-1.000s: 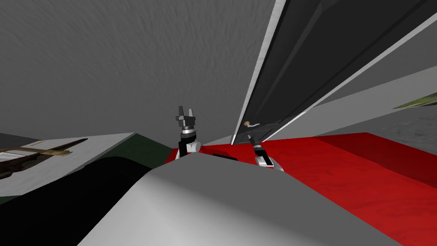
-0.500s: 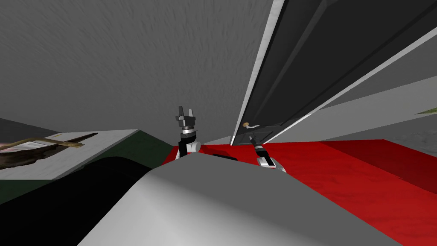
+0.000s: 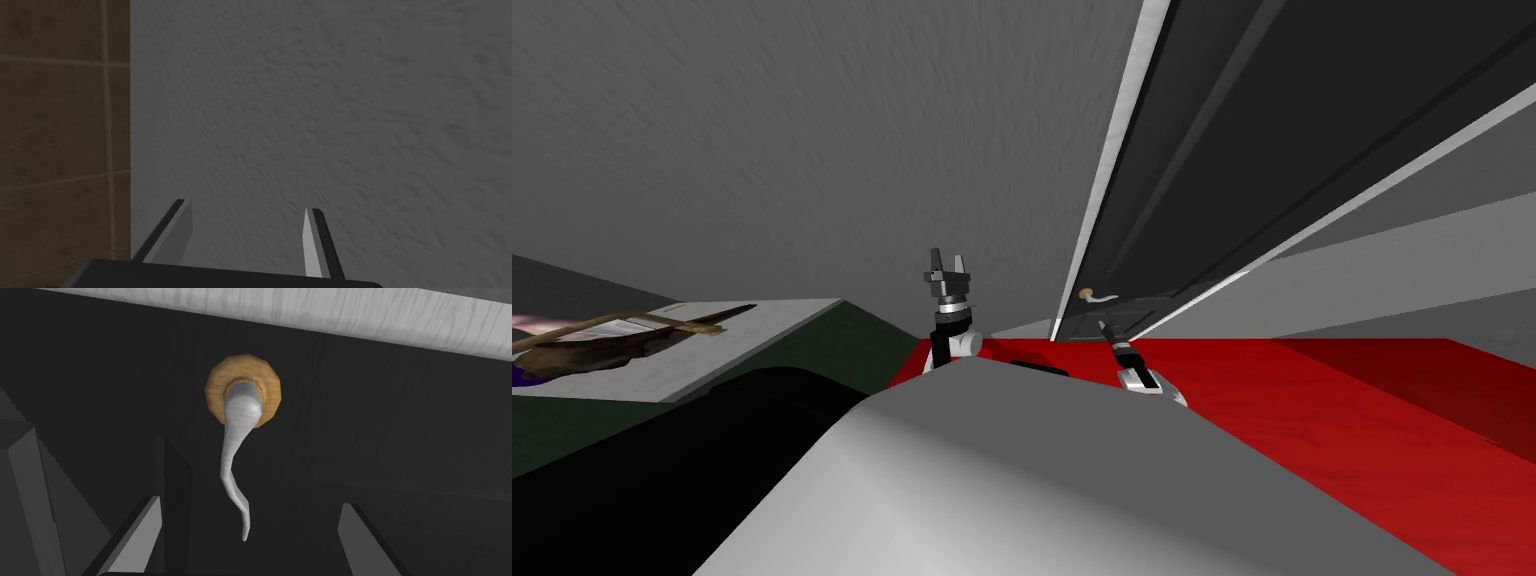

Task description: Pull the door open

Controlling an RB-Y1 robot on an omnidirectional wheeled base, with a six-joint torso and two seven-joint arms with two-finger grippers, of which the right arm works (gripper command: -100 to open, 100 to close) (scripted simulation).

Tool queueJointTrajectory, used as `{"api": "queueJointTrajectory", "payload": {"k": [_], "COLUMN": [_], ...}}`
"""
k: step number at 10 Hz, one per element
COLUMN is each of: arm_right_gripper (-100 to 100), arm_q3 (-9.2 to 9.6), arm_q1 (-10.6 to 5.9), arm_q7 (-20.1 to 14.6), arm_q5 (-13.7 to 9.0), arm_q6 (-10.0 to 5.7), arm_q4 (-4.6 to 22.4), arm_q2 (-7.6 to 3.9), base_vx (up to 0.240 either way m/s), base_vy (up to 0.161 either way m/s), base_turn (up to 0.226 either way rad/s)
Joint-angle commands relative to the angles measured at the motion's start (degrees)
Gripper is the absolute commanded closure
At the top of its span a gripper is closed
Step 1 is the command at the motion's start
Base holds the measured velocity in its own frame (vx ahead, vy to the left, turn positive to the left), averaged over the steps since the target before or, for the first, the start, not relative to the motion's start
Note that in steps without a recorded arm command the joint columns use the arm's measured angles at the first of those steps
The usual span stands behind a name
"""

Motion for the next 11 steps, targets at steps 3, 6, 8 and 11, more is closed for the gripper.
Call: {"api": "queueJointTrajectory", "payload": {"k": [3,6,8,11], "arm_right_gripper": [-100,-100,-100,-100], "arm_q3": [-2.02,-3.44,-4.34,-5.41], "arm_q1": [0.65,1.1,1.39,1.73], "arm_q7": [-1.02,-1.73,-2.19,-2.73], "arm_q5": [-1.09,-1.85,-2.34,-2.91], "arm_q6": [-2.34,-3.98,-5.02,-6.26], "arm_q4": [3.1,5.28,6.67,8.3], "arm_q2": [-1.3,-2.2,-2.78,-3.46], "base_vx": [0.137,0.101,0.088,0.113], "base_vy": [0.028,0.026,0.021,0.01], "base_turn": [0.195,0.143,0.09,0.125]}}
